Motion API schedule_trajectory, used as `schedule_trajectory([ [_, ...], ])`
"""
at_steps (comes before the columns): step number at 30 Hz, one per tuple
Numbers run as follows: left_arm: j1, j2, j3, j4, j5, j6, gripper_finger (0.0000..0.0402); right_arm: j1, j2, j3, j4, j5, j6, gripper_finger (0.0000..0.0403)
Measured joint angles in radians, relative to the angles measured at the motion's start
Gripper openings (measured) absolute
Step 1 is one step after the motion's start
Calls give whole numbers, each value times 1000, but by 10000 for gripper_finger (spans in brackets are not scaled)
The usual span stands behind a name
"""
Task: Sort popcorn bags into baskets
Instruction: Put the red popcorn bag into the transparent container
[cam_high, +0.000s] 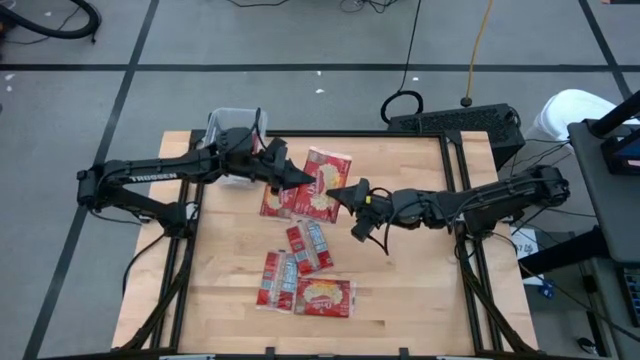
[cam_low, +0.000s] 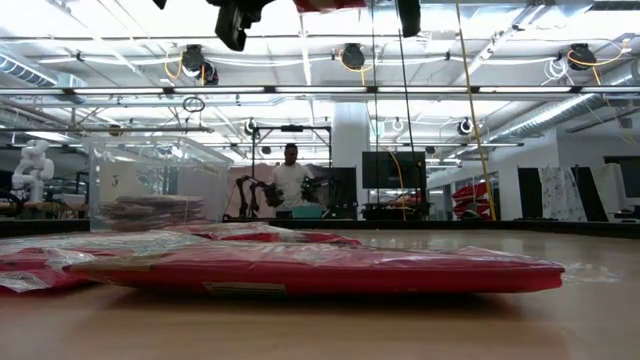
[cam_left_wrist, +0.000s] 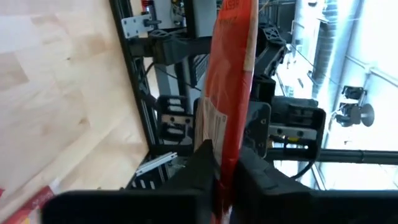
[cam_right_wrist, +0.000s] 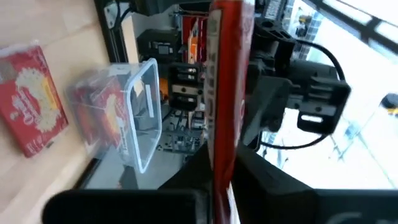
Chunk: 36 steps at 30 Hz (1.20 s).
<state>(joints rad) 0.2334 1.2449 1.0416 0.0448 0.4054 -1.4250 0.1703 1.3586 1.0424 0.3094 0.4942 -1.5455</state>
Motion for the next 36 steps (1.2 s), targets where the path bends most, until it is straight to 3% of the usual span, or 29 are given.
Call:
schedule_trajectory([
  [2, 9, 0, 0, 0, 3, 14, 18, 0, 0, 0, 1, 4, 60, 40],
  [8, 75, -12, 0, 3, 24, 16, 28, 2, 0, 0, 16, 18, 286, 73],
  [17, 265, -81, 2, -13, 106, 114, 18, 34, -8, -2, -5, 168, 866, 122],
  [24, 443, -121, 2, -65, 211, 178, 19, 35, -8, -2, -120, 158, 1293, 127],
  [36, 720, -121, 2, -234, 435, 384, 22, 8, -43, -3, -366, 155, 1804, 128],
])
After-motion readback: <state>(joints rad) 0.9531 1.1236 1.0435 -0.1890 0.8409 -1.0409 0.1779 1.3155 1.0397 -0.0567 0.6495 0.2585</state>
